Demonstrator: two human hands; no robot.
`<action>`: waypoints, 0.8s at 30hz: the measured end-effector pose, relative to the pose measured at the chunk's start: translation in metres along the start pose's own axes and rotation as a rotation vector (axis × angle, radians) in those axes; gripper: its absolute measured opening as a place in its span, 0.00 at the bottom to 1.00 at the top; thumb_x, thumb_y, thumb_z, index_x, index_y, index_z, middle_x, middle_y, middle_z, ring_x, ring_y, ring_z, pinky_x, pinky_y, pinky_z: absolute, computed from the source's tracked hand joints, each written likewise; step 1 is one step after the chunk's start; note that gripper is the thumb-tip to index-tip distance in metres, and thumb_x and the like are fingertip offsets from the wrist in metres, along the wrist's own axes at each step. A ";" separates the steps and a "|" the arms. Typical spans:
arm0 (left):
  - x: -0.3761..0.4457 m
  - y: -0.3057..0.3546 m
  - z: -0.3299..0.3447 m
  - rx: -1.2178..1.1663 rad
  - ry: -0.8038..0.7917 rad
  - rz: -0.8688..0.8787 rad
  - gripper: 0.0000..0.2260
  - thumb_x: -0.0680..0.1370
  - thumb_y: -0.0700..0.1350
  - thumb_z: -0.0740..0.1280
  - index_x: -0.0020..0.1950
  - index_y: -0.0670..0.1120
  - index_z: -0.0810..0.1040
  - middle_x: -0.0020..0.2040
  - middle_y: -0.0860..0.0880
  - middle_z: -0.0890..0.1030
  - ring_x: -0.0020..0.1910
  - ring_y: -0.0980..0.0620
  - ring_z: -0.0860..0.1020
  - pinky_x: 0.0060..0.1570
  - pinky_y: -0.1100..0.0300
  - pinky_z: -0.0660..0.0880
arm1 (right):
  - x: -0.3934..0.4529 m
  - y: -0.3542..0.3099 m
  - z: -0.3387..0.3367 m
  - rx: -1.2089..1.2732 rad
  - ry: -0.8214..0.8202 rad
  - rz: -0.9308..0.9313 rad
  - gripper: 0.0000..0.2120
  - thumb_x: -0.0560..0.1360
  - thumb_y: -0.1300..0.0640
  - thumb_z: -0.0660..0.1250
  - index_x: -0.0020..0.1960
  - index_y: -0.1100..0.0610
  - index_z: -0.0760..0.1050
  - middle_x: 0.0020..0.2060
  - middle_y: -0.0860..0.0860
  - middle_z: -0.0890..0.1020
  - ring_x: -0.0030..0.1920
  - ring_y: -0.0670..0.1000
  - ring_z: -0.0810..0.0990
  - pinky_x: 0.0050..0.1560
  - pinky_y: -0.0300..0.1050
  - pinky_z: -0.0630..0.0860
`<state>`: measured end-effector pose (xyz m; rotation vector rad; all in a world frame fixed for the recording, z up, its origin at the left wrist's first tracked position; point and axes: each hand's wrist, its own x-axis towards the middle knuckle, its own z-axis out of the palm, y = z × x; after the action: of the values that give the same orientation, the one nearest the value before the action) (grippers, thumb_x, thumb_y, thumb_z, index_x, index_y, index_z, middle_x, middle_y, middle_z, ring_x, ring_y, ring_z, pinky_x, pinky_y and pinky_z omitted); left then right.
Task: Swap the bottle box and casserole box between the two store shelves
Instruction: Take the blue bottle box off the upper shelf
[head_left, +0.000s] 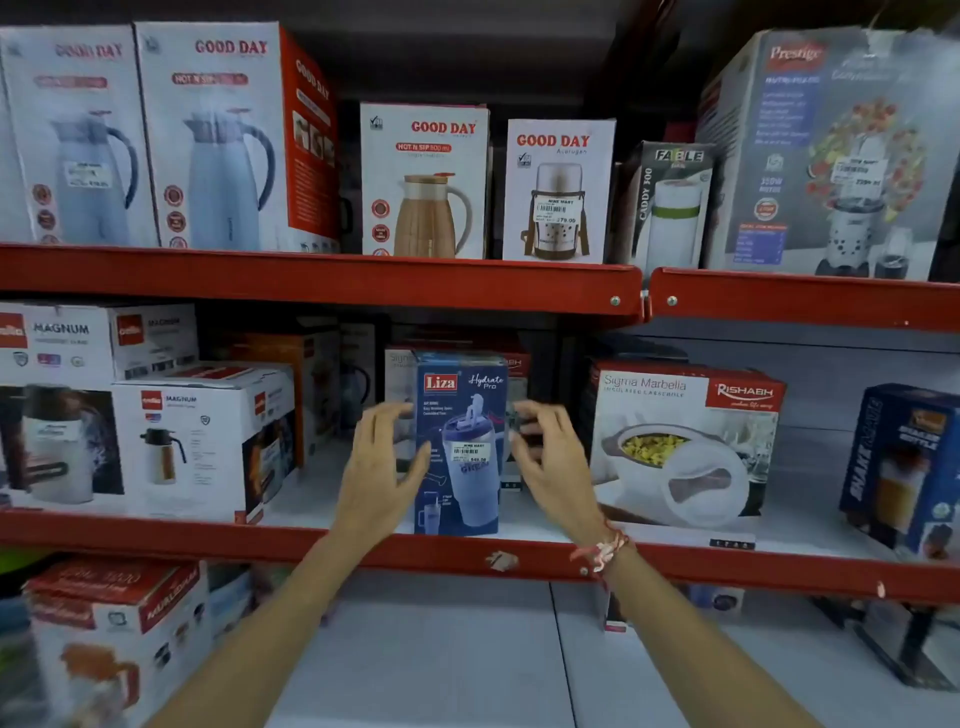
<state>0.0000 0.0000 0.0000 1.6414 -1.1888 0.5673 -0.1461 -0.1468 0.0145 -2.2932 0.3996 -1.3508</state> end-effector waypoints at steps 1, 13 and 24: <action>-0.002 -0.008 0.005 -0.069 -0.034 -0.115 0.24 0.76 0.46 0.68 0.69 0.42 0.65 0.66 0.43 0.68 0.63 0.48 0.72 0.55 0.47 0.79 | -0.001 0.006 0.008 0.041 -0.044 0.120 0.19 0.79 0.60 0.65 0.69 0.58 0.68 0.65 0.57 0.72 0.61 0.53 0.77 0.61 0.52 0.78; 0.005 -0.027 0.020 -0.492 -0.319 -0.467 0.20 0.78 0.43 0.65 0.68 0.54 0.66 0.63 0.46 0.78 0.61 0.46 0.78 0.56 0.51 0.78 | 0.005 0.022 0.049 0.284 -0.300 0.401 0.29 0.81 0.51 0.61 0.78 0.50 0.54 0.71 0.51 0.73 0.71 0.54 0.71 0.72 0.56 0.68; -0.010 0.018 -0.009 -0.636 -0.273 -0.316 0.33 0.72 0.51 0.67 0.76 0.55 0.60 0.61 0.60 0.78 0.62 0.56 0.77 0.59 0.47 0.78 | -0.028 -0.009 0.000 0.432 -0.108 0.225 0.30 0.77 0.48 0.64 0.77 0.47 0.57 0.60 0.33 0.76 0.59 0.31 0.76 0.58 0.31 0.75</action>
<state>-0.0185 0.0120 0.0039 1.3266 -1.1167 -0.2319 -0.1596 -0.1261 -0.0022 -1.8917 0.2864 -1.0748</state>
